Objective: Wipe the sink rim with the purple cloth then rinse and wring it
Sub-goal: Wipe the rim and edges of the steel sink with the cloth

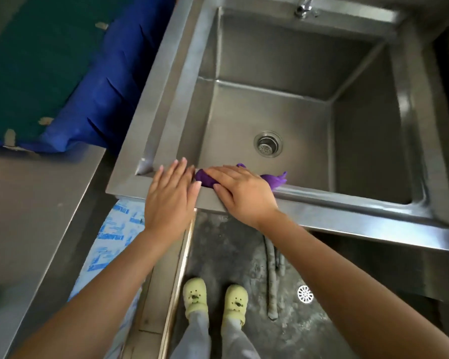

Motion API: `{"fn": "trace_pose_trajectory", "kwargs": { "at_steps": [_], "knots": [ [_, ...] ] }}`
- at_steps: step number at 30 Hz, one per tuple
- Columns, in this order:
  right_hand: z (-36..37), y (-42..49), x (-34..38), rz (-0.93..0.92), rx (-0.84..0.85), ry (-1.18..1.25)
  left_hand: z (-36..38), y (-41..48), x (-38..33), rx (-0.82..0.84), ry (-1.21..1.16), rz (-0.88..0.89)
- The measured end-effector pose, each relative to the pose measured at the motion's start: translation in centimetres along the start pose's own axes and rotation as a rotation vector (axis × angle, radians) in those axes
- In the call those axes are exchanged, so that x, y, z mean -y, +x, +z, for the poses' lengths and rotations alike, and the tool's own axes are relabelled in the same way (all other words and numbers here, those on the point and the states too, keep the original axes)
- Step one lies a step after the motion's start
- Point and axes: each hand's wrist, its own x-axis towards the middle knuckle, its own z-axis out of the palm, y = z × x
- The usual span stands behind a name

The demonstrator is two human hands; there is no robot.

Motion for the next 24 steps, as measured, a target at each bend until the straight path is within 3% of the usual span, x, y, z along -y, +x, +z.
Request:
{"fn": "trace_pose_trajectory", "kwargs": {
  "at_steps": [8, 15, 24],
  "knots": [
    [-0.3, -2.3, -1.1, 0.107, -0.211, -0.033, 0.1, 0.3, -1.8, 0.051, 0.058, 0.039],
    [-2.2, -5.7, -4.8, 0.205, -0.219, -0.108, 1.1, 1.3, -7.8, 0.159, 0.049, 0.179],
    [-5.5, -10.8, -9.6, 0.324, -0.292, -0.154, 1.9, 1.5, -10.9, 0.137, 0.077, 0.146]
  ]
}}
